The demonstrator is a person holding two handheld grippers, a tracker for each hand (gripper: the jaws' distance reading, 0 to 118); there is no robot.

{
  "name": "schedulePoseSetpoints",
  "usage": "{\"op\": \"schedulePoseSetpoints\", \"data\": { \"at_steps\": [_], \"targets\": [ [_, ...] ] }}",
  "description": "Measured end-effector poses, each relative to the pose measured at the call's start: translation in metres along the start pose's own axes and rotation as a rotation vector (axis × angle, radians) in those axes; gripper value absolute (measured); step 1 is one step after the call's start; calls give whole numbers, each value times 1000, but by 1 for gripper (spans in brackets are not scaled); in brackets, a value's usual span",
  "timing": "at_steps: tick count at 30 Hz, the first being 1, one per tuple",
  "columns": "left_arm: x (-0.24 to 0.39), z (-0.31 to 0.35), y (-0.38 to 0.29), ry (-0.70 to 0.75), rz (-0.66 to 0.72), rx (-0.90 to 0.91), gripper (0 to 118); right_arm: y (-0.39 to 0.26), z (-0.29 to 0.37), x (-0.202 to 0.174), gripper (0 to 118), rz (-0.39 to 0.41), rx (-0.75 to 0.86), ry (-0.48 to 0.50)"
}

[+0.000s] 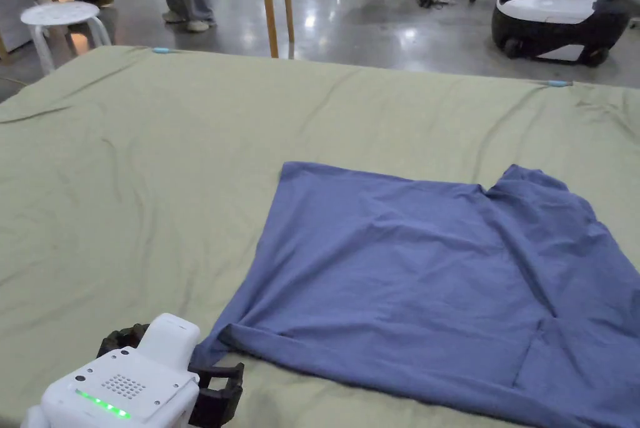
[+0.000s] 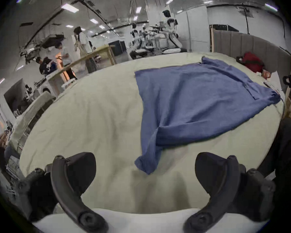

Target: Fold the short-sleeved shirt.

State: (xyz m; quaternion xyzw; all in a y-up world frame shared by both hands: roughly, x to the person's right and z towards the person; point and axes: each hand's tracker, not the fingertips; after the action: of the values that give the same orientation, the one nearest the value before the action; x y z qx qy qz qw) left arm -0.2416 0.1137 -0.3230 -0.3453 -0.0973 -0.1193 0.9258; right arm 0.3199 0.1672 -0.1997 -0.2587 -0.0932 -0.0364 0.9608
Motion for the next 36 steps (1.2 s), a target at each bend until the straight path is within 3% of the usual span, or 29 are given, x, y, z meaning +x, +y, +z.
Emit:
{"op": "schedulePoseSetpoints", "data": {
  "at_steps": [1, 2, 3, 4, 5, 7, 8, 9, 10, 11, 12, 13, 16, 17, 18, 19, 20, 22, 28, 30, 36],
  "targets": [
    [-2, -5, 2, -15, 13, -14, 104, -2, -5, 2, 2, -4, -24, -5],
    [-4, -9, 3, -38, 38, -34, 87, -5, -9, 4, 2, -8, -43, -11],
    [-6, -12, 3, -52, 53, -52, 58, -6, -13, 5, 2, -13, -58, -11],
    [-6, -13, 5, -52, 61, -45, 12, -8, -16, 6, 2, -18, -75, -1],
    [-6, -16, 6, -66, 65, -55, 6, -9, -18, 8, 2, -18, -90, 6],
    [1, -10, 8, -33, 63, -35, 6, -11, -23, 8, 4, -5, -113, 1],
    [1, -6, 10, -42, 77, -23, 6, -12, -26, 7, 18, -1, -120, 2],
    [1, -2, 12, -46, 95, -2, 6, -12, -28, 5, 49, 4, -123, -13],
    [2, 2, 14, -43, 100, 5, 6, -15, -30, 8, 105, -1, -118, -15],
    [8, 10, 20, -40, 98, 0, 6, -15, -34, 9, 118, 0, -124, 6],
    [10, 12, 22, -38, 96, -2, 6, -16, -38, 8, 117, 6, -149, 50],
    [13, 14, 23, -25, 87, 2, 6, -18, -35, 6, 117, 22, -102, 61],
    [16, 16, 28, -24, 83, -2, 6, -30, -40, 3, 116, 55, -190, 70],
    [18, 16, 29, -14, 80, -4, 6, -33, -42, 2, 111, 57, -201, 82],
    [20, 16, 29, -13, 79, -9, 6, -28, -59, -4, 90, 53, -190, 76],
    [17, 14, 30, -13, 79, -12, 6, -29, -65, -6, 25, 57, -199, 47],
    [18, 15, 30, -14, 79, -17, 6, -31, -70, -6, 3, 55, -224, 17],
    [21, 21, 32, -8, 51, -18, 4, -26, -65, 0, 3, -41, -203, 86],
    [10, 59, 80, 42, 7, 81, 3, 39, -25, 16, 3, -151, -6, 92],
    [9, 56, 113, 51, -53, 112, 3, 72, -35, 15, 3, -121, 14, 88],
    [-14, -42, 198, 31, -5, 42, 3, 149, -141, -3, 3, -7, -71, 27]
  ]
}}
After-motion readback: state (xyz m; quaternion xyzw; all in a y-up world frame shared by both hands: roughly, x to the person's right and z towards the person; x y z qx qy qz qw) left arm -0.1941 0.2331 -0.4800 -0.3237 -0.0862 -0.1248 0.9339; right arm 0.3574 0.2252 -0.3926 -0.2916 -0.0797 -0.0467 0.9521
